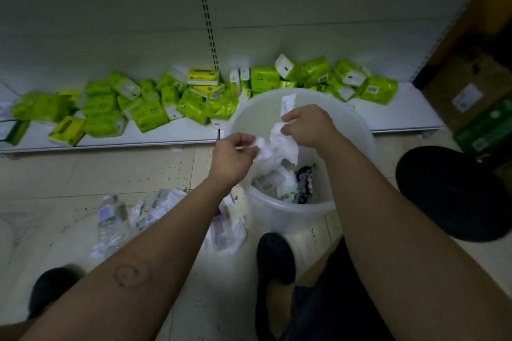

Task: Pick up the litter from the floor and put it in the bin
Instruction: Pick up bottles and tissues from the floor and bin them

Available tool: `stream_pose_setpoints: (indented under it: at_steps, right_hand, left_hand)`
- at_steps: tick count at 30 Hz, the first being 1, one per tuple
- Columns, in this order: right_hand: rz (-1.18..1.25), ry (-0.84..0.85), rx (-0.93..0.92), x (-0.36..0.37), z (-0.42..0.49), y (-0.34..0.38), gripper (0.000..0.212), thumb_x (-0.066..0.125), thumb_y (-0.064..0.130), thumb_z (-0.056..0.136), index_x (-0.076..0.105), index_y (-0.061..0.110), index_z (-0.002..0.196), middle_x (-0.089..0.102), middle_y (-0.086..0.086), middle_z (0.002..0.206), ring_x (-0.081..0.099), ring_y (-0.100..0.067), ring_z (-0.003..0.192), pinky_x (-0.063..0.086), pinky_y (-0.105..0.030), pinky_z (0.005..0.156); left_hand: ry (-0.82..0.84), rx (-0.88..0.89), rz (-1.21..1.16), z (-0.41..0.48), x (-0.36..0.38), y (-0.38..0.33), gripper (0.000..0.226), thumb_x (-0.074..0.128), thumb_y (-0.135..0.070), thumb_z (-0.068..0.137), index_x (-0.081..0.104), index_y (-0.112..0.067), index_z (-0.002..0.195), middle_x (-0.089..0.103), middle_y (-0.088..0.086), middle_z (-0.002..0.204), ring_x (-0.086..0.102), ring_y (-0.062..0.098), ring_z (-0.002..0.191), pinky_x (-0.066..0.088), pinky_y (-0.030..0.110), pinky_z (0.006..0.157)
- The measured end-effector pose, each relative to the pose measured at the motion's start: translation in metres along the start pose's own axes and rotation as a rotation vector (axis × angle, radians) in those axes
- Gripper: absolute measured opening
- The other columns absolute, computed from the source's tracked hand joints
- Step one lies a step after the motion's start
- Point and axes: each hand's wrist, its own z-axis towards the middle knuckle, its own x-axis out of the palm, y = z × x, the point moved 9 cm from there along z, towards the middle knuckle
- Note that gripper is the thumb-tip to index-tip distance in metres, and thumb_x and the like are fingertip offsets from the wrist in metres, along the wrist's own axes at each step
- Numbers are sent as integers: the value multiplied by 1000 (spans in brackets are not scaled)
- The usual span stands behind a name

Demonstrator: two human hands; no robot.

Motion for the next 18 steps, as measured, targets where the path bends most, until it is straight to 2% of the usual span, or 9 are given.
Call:
stream_pose_setpoints:
  at_steps: [2, 5, 8, 11, 14, 15, 18]
  right_hand:
    - [-77, 66, -34, 13, -4, 6, 48, 66, 21, 83, 59, 15, 130, 49, -8, 144, 51, -26, 127, 41, -33, 107]
    - [-107, 120, -32, 25, -8, 11, 53, 67, 23, 83, 55, 15, 134, 46, -6, 147, 47, -24, 131, 37, -31, 106]
    - [-116, 140, -33, 35, -13, 23, 53, 67, 25, 83, 55, 14, 133, 51, -8, 142, 50, -26, 127, 40, -32, 104]
    - [-116, 168, -43, 50, -21, 42, 52, 68, 26, 82, 56, 15, 132, 55, -8, 137, 54, -26, 122, 42, -30, 100]
    - [-138, 196, -77, 70, -32, 62, 53, 68, 28, 82, 56, 17, 132, 56, -8, 136, 54, -26, 121, 42, -31, 98]
    - [-152, 209, -103, 81, -37, 72, 52, 69, 28, 81, 56, 17, 131, 57, -8, 135, 55, -25, 120, 42, -30, 97]
    - [-183, 274, -195, 117, -54, 101, 52, 71, 27, 79, 58, 19, 128, 60, -8, 131, 59, -23, 114, 44, -27, 90]
  left_hand:
    - [60, 28, 13, -6, -2, -6, 30, 70, -14, 82, 63, -19, 111, 65, -2, 110, 68, 19, 93, 56, 37, 86]
    - [74, 48, -38, -15, -20, -13, 37, 68, -9, 84, 59, -14, 120, 60, -1, 123, 68, 16, 86, 57, 38, 81]
    - [17, 50, -55, -23, -50, -14, 35, 65, -7, 86, 61, -11, 121, 62, 5, 120, 65, 19, 84, 59, 35, 75]
    - [-26, 47, 40, -31, -80, -7, 33, 65, -12, 86, 62, -14, 119, 65, 2, 115, 66, 20, 88, 57, 37, 79]
    - [-24, 48, 164, -40, -103, 9, 32, 66, -16, 86, 63, -20, 117, 65, -5, 114, 66, 14, 92, 54, 27, 71]
    - [-20, 45, 198, -44, -113, 17, 33, 67, -18, 85, 63, -21, 118, 65, -5, 114, 65, 13, 95, 54, 26, 71]
    - [-21, -19, 253, -56, -146, 50, 34, 69, -22, 84, 64, -20, 117, 67, -3, 112, 64, 14, 100, 52, 32, 88]
